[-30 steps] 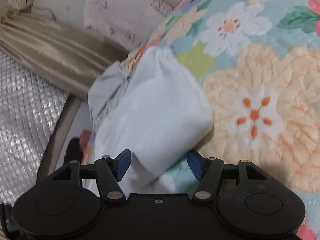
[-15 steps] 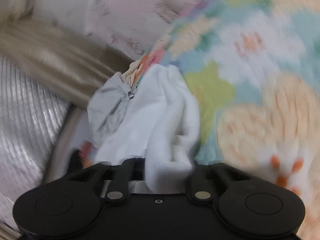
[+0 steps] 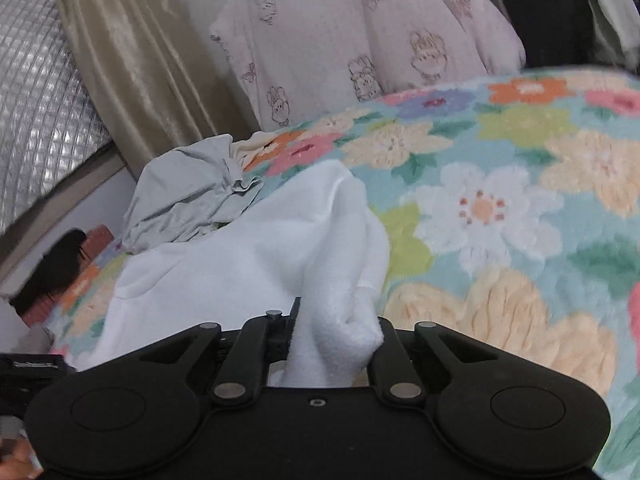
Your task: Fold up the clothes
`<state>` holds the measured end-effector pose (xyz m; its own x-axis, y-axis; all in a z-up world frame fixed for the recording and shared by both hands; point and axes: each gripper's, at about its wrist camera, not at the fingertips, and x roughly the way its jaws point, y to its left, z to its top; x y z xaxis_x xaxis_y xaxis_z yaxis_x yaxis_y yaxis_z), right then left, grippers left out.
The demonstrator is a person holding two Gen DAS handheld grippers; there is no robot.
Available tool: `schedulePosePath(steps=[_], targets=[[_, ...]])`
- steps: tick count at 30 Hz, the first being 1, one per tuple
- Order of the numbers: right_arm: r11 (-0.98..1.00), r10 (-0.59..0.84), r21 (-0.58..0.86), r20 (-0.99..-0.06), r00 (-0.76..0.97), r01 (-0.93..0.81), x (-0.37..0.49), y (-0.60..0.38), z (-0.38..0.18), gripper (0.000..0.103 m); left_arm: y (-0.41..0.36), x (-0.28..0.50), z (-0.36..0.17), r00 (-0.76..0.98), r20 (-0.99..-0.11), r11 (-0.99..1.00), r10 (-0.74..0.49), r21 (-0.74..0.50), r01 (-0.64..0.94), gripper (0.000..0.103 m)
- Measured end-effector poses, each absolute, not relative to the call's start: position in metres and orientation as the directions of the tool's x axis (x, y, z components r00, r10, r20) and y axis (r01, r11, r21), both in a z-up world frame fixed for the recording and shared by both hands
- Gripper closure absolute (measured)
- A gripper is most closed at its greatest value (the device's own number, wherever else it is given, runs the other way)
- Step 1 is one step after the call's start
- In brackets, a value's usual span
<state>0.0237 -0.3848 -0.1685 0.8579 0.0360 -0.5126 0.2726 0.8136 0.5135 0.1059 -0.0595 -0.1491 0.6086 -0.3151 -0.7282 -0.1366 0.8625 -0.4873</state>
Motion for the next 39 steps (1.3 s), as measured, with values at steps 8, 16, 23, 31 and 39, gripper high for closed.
schedulePosePath(steps=[8, 16, 23, 31, 39], targets=[[0.563, 0.174, 0.779, -0.437, 0.882, 0.275, 0.014, -0.382, -0.213, 0.049, -0.045, 0.12, -0.167, 0.59, -0.655, 0.759, -0.471, -0.643, -0.107, 0.083], [0.859, 0.104, 0.484, -0.486, 0.868, 0.168, 0.05, -0.334, -0.119, 0.089, -0.077, 0.1, -0.103, 0.696, -0.649, 0.932, -0.308, -0.351, 0.085, 0.085], [0.855, 0.311, 0.515, -0.411, 0.857, -0.063, 0.081, -0.309, -0.016, 0.089, 0.03, 0.103, -0.07, 0.674, -0.545, 0.728, -0.498, -0.686, -0.017, 0.086], [0.857, 0.478, 0.43, -0.457, 0.75, -0.283, 0.147, -0.215, 0.034, 0.089, 0.137, 0.083, -0.011, 0.815, -0.497, 0.795, -0.297, -0.602, -0.077, 0.086], [0.686, 0.723, 0.417, -0.301, 0.622, -0.597, 0.246, -0.071, 0.046, 0.089, 0.266, 0.053, 0.048, 0.917, -0.39, 0.858, 0.084, -0.44, -0.265, 0.086]])
